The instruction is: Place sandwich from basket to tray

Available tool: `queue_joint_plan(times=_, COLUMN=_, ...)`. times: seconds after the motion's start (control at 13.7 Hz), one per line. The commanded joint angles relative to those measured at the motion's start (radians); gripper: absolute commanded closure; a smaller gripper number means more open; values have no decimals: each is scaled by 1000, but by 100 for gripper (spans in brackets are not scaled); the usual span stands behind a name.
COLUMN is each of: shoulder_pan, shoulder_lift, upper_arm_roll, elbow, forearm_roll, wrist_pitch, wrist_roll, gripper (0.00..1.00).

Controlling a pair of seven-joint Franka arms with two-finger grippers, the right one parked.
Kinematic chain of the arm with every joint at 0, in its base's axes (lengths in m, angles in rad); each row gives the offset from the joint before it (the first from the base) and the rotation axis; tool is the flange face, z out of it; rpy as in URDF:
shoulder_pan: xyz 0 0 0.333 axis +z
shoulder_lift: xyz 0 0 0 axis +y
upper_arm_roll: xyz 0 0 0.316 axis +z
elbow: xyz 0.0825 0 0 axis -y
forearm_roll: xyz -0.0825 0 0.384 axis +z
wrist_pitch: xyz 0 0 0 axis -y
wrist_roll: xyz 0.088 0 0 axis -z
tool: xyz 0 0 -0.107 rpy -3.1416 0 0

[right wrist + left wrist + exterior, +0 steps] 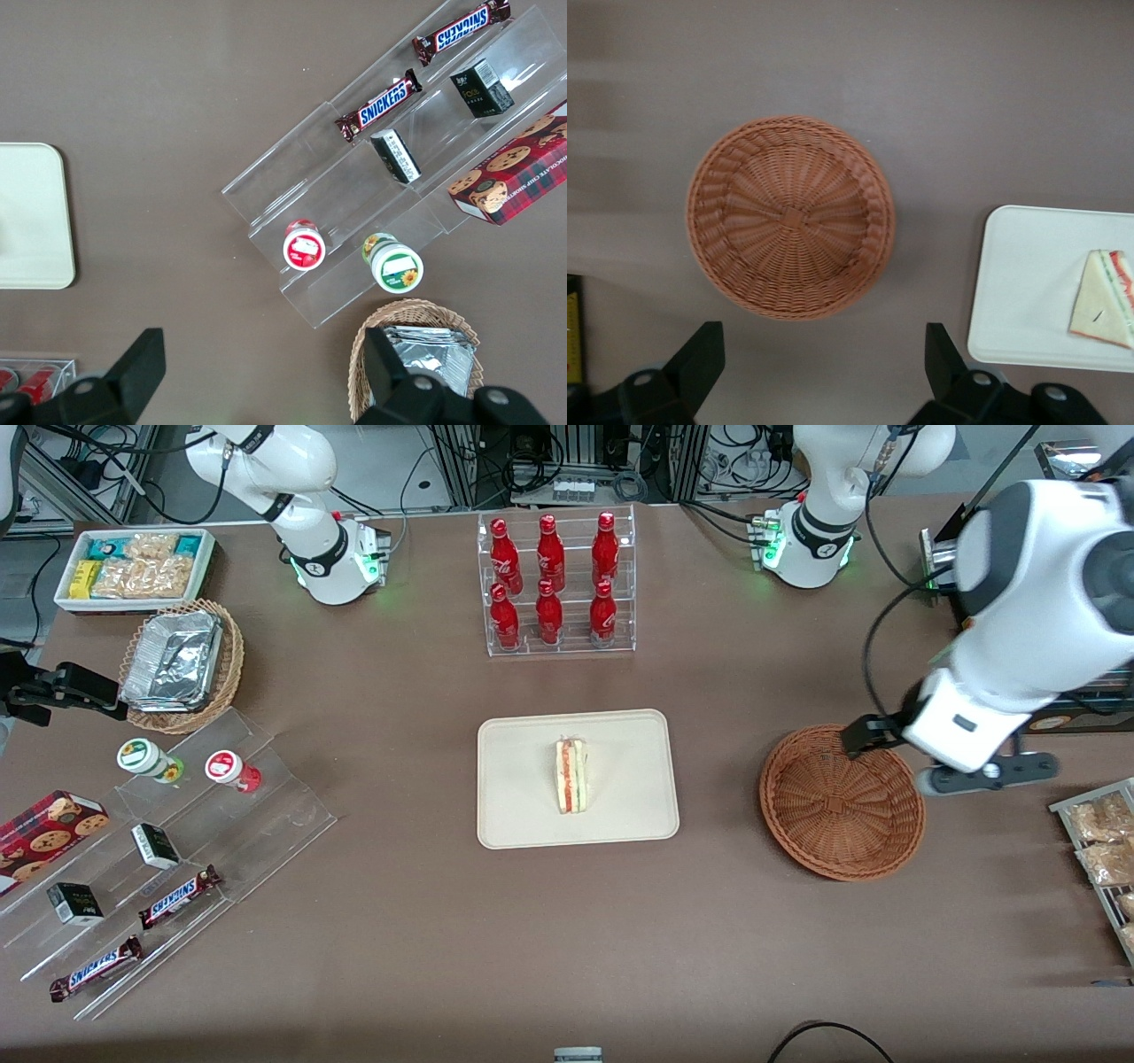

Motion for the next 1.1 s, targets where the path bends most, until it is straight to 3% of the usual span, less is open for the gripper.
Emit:
queue_joint_plan(times=0.0, shoulder_pan=56, shoulder_lift=-105, upper_arm_roll=-12, elbow=-86, forearm_roll=-3, wrist_pitch=-5, wrist_roll=75, gripper=0)
queue_joint_plan(times=0.59, shoulder_pan=142, shoulder_lift=-303, upper_arm_roll=-20, elbow=-261, forearm_roll=26, wrist_pitch=1, wrist_roll=169, gripper=0)
queue_joint_plan(times=1.02, shoulder_pan=310, shoulder_lift=-240, upper_arm_roll=-214, elbow=-165, forearm_roll=23, wrist_pitch=-7, wrist_roll=163, gripper=0)
